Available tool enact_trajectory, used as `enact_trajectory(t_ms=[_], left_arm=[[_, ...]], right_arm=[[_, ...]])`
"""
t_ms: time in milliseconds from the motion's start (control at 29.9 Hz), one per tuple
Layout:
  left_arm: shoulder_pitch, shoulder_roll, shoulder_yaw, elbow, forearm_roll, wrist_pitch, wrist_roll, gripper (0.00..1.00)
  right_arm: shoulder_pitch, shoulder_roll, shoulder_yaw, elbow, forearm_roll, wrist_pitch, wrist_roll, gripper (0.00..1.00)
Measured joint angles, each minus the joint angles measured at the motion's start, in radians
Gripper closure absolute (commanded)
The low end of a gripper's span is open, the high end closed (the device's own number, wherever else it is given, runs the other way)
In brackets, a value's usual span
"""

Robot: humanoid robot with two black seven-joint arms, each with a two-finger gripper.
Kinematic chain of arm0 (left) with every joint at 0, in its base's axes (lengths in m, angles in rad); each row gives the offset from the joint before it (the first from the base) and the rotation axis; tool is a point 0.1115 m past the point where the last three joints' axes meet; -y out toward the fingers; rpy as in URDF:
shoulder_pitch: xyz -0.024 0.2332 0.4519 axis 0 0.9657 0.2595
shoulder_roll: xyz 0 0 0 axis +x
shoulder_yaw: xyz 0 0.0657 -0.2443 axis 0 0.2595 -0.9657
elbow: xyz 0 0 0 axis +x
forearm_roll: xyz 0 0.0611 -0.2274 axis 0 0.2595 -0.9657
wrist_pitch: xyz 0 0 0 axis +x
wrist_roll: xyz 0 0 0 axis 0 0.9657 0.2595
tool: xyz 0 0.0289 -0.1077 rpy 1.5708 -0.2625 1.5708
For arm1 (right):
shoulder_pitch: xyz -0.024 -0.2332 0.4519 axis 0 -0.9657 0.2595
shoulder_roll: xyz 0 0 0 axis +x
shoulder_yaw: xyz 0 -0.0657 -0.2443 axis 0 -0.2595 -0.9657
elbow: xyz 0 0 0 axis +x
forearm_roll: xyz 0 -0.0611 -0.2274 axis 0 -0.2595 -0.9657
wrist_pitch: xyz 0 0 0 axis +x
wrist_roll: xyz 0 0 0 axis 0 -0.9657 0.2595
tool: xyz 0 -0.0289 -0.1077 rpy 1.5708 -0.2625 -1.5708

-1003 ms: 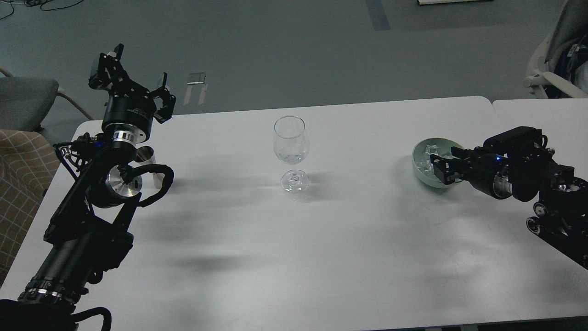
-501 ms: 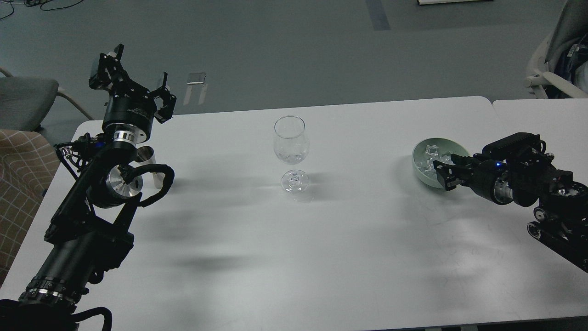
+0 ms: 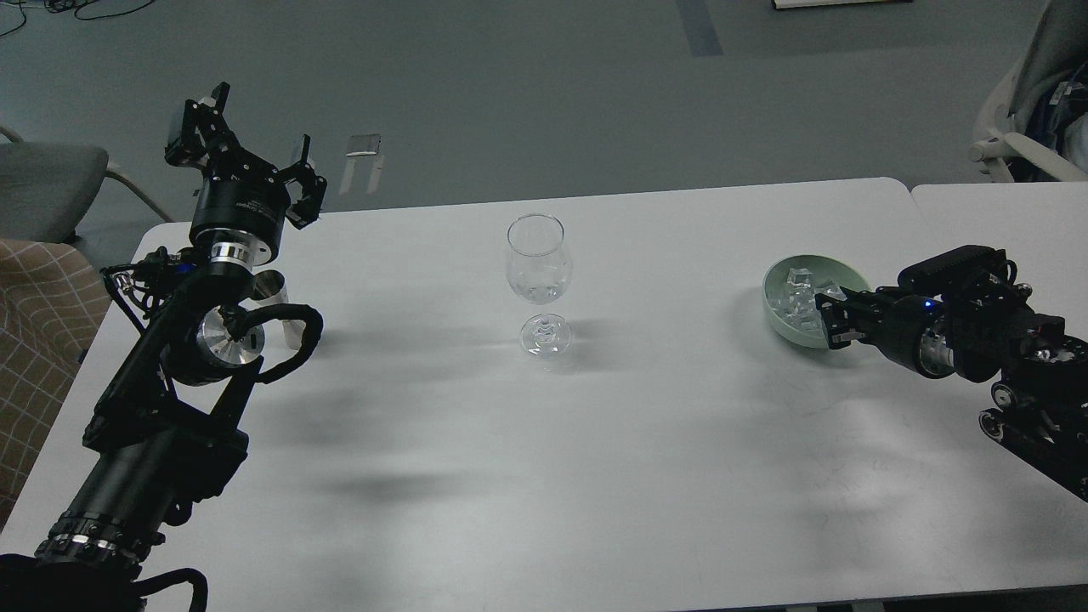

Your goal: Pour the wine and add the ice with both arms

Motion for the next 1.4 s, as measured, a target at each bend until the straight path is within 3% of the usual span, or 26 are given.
enact_trajectory(t_ms=[134, 267, 568, 869, 1036, 1404], left_arm=[[0.000, 0.003, 0.000, 0.000, 0.000, 0.000, 0.000, 0.02], [-0.001, 0.008, 0.000, 0.000, 0.000, 0.000, 0.000, 0.02], [-0.002, 0.011, 0.000, 0.000, -0.001, 0.001, 0.000, 0.02], [-0.004, 0.013, 0.002, 0.000, 0.000, 0.003, 0.001, 0.02], [-0.004, 0.013, 0.002, 0.000, 0.000, 0.003, 0.002, 0.02], [-0.002, 0.016, -0.010, 0.000, 0.000, 0.005, 0.000, 0.02]], right_arm=[[0.010, -0.001, 0.005, 0.007, 0.003, -0.003, 0.000, 0.84], [0.020, -0.015, 0.034, 0.016, 0.010, -0.033, 0.001, 0.99], [0.026, -0.035, 0.203, 0.126, 0.016, -0.054, 0.005, 0.99], [0.028, -0.015, 0.264, 0.371, 0.016, -0.050, 0.006, 0.98], [0.084, 0.059, 0.261, 0.439, 0.010, -0.049, 0.003, 0.99], [0.189, 0.249, 0.175, 0.421, -0.002, -0.027, -0.001, 0.99]])
